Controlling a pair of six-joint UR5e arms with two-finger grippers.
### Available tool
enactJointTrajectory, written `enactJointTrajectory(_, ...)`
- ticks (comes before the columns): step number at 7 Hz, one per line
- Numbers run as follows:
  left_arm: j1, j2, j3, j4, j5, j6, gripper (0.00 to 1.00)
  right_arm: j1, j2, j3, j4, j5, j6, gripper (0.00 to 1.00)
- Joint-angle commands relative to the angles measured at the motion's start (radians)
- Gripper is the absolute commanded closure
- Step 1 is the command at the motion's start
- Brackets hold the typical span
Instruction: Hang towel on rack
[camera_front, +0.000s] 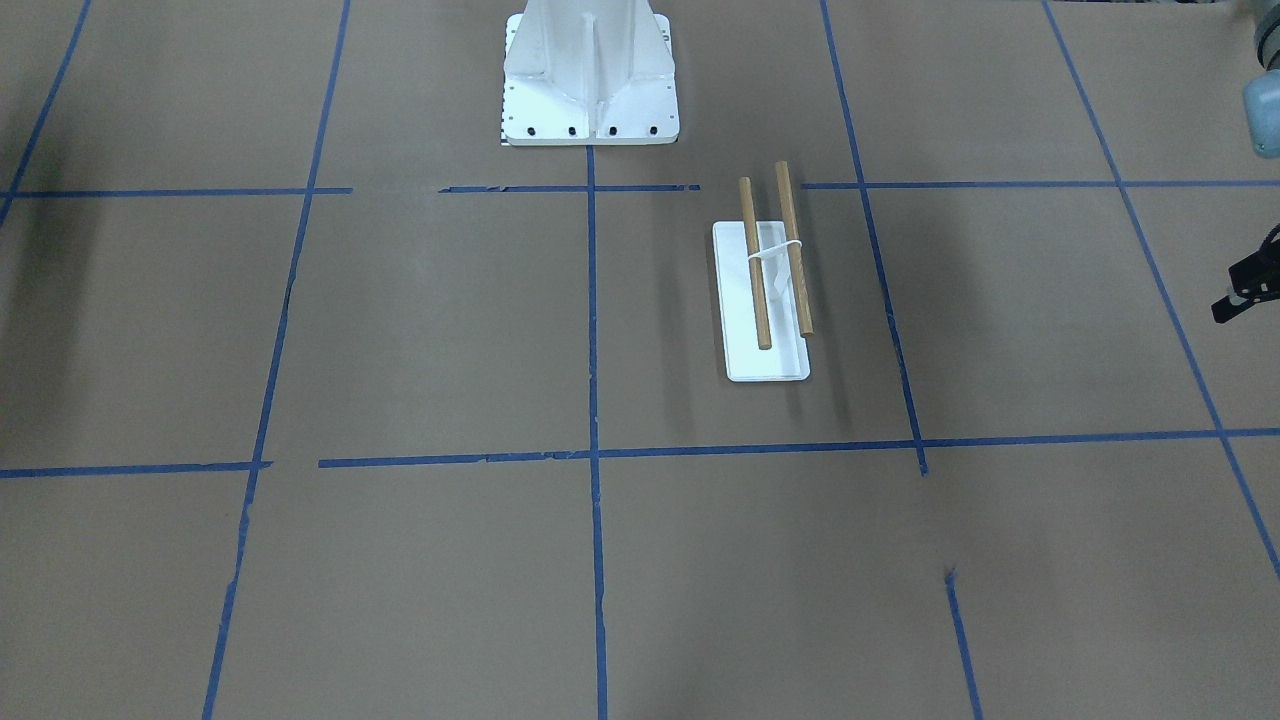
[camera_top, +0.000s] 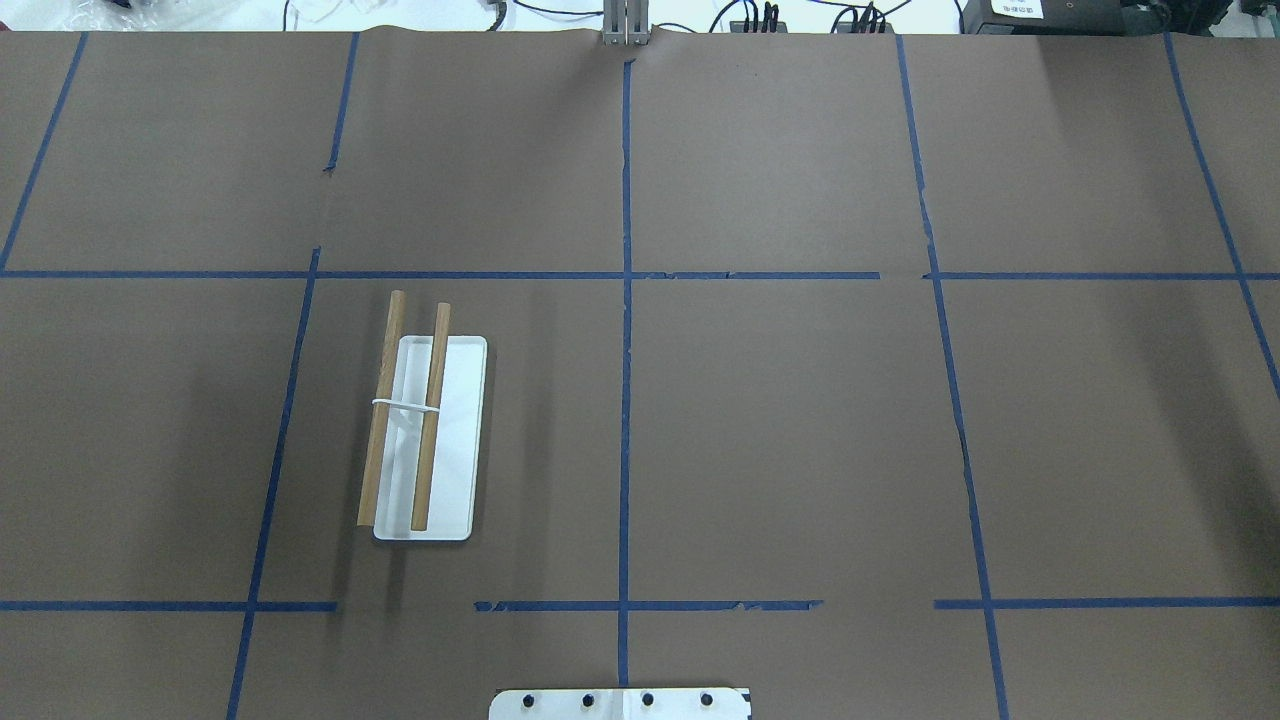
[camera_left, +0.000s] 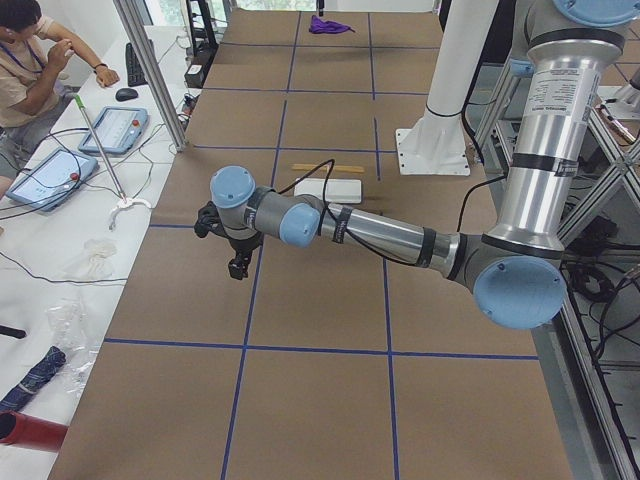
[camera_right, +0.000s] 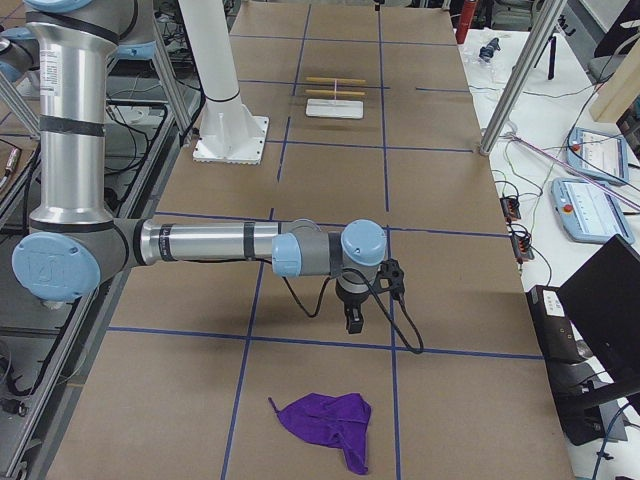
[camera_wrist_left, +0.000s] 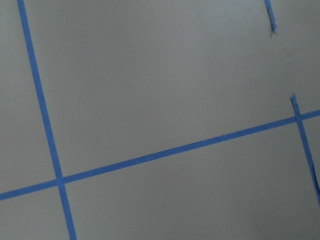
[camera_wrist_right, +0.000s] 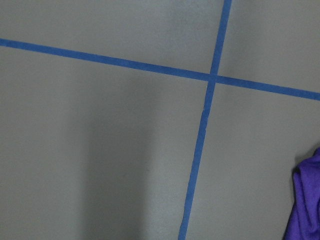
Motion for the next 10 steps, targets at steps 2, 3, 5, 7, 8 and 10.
enactJointTrajectory(2,0.004,-0.002,0.003,-0.040,-0.003,0.000,0.00,0.000,0.048,-0.249,0.100,-0.006,-0.002,0.00)
enactJointTrajectory(3,0.004,-0.002,0.001,-0.042,-0.003,0.000,0.00,0.002,0.039,-0.316,0.178,-0.014,-0.003,0.00)
enactJointTrajectory(5,0.004,-0.002,0.001,-0.042,-0.003,0.000,0.00,0.002,0.045,-0.378,0.192,-0.082,-0.002,0.07)
enactJointTrajectory(7,0.004,-0.002,0.003,-0.042,-0.003,0.000,0.00,0.005,0.062,-0.476,0.258,-0.107,-0.002,0.10)
enactJointTrajectory(8,0.004,-0.004,0.001,-0.043,-0.003,0.000,0.00,0.005,0.067,-0.536,0.313,-0.131,-0.002,0.12)
enactJointTrajectory(10,0.006,-0.004,0.001,-0.058,-0.003,0.000,0.00,0.005,0.068,-0.572,0.340,-0.150,-0.002,0.23)
